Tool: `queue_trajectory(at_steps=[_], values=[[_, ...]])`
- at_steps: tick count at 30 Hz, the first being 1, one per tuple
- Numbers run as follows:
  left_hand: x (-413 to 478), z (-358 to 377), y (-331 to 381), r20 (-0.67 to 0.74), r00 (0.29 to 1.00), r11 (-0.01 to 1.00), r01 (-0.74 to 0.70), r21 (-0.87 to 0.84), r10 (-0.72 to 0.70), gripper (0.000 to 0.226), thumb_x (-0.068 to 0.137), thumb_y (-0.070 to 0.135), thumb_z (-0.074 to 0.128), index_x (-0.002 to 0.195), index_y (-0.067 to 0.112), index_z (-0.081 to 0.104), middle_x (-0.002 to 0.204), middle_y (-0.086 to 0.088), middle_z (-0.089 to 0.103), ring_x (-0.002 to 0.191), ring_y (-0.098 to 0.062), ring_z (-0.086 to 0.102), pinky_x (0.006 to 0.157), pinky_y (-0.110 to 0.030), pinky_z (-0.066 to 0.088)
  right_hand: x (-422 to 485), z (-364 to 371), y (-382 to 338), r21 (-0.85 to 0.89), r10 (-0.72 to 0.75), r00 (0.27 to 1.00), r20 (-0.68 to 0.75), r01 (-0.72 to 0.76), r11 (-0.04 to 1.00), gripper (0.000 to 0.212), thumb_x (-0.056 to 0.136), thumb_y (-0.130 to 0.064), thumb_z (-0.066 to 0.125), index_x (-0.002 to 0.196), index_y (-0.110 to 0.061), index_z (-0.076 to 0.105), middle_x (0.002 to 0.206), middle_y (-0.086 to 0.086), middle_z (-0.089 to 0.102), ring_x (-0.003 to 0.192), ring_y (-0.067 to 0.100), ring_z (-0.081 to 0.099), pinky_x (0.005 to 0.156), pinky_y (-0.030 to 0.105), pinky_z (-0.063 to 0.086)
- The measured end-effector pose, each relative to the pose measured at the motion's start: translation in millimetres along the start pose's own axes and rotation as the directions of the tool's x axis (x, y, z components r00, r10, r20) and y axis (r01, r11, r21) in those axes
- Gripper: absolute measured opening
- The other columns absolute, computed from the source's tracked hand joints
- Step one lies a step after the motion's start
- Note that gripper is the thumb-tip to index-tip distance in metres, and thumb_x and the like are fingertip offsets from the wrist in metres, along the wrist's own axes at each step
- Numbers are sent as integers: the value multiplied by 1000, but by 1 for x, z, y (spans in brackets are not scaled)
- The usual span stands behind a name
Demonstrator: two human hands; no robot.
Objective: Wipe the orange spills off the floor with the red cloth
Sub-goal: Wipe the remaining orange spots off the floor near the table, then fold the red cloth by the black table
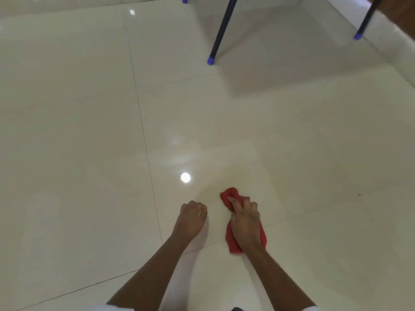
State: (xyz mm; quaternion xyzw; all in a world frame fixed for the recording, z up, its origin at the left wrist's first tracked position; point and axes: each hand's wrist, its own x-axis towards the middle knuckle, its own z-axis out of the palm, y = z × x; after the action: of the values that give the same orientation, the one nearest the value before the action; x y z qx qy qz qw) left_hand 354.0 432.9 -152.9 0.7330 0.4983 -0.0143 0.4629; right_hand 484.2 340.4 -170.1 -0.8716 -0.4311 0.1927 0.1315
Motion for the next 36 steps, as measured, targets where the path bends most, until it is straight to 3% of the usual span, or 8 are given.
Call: queue_trajectory(at_steps=[3, 7, 13, 18, 25, 29, 32, 36], values=[[-9, -28, 35, 223, 944, 858, 318, -404, -245, 26, 93, 30, 50, 86, 7, 59, 82, -5, 58, 74, -17, 54, 66, -29, 41, 3, -33, -23, 429, 85, 980, 182, -157, 890, 47, 85, 5, 45, 123, -19, 58, 114, 10, 52, 107, 26, 49, 91, 26, 40], [-43, -75, 90, 382, 897, 676, 425, -602, -223, 40, 90, 46, 51, 102, 10, 63, 90, -5, 66, 83, -21, 63, 74, -31, 48, -19, -101, -70, 638, 136, 948, 288, -296, 711, 43, 90, -2, 47, 127, -25, 52, 122, 3, 49, 109, 12, 49, 79, 4, 36], [-116, -180, 194, 403, 912, 639, 359, -680, -83, 26, 85, 28, 63, 105, 11, 64, 92, -4, 64, 74, -17, 59, 57, -28, 48, -62, -238, -146, 887, 124, 947, 297, -322, 330, 63, 90, -8, 55, 135, -48, 37, 134, -12, 46, 118, 5, 51, 95, 26, 46], [-180, -276, 299, 327, 945, 646, 264, -716, -24, 24, 84, 10, 63, 108, 9, 59, 84, -3, 67, 69, -13, 62, 65, -29, 47, -81, -378, -211, 957, 90, 959, 267, -275, 92, 71, 78, -5, 59, 134, -43, 41, 126, -6, 59, 106, 13, 63, 83, 29, 51], [-263, -403, 437, 218, 976, 516, 185, -836, 3, 21, 84, -2, 54, 103, 6, 60, 85, -11, 69, 72, -22, 63, 66, -29, 51, -106, -575, -273, 977, 174, 967, 185, -200, 70, 60, 78, -14, 61, 131, -37, 45, 131, -12, 46, 115, 2, 48, 92, 26, 39], [-309, -471, 508, 217, 971, 460, 148, -876, 101, 21, 84, -2, 52, 101, 6, 60, 81, -8, 71, 68, -18, 66, 61, -26, 53, -123, -660, -307, 918, 125, 916, 380, -390, 69, 25, 94, -28, 49, 117, -28, 57, 124, -1, 58, 108, 11, 55, 98, 37, 36], [-331, -502, 541, 187, 975, 467, 113, -877, 117, 22, 84, -3, 51, 102, 5, 60, 81, -8, 71, 68, -18, 66, 61, -26, 54, -136, -703, -330, 913, 57, 911, 409, -408, -23, 24, 95, -32, 47, 107, -21, 64, 103, 1, 69, 97, 17, 62, 92, 40, 43], [-342, -524, 564, 65, 996, 538, 18, -843, 67, 27, 86, -1, 50, 111, 3, 57, 89, -9, 67, 74, -21, 61, 64, -31, 50, -146, -756, -352, 976, 142, 971, 194, -206, 73, 7, 88, -17, 60, 91, -14, 66, 89, 3, 70, 80, 16, 61, 69, 28, 48]])
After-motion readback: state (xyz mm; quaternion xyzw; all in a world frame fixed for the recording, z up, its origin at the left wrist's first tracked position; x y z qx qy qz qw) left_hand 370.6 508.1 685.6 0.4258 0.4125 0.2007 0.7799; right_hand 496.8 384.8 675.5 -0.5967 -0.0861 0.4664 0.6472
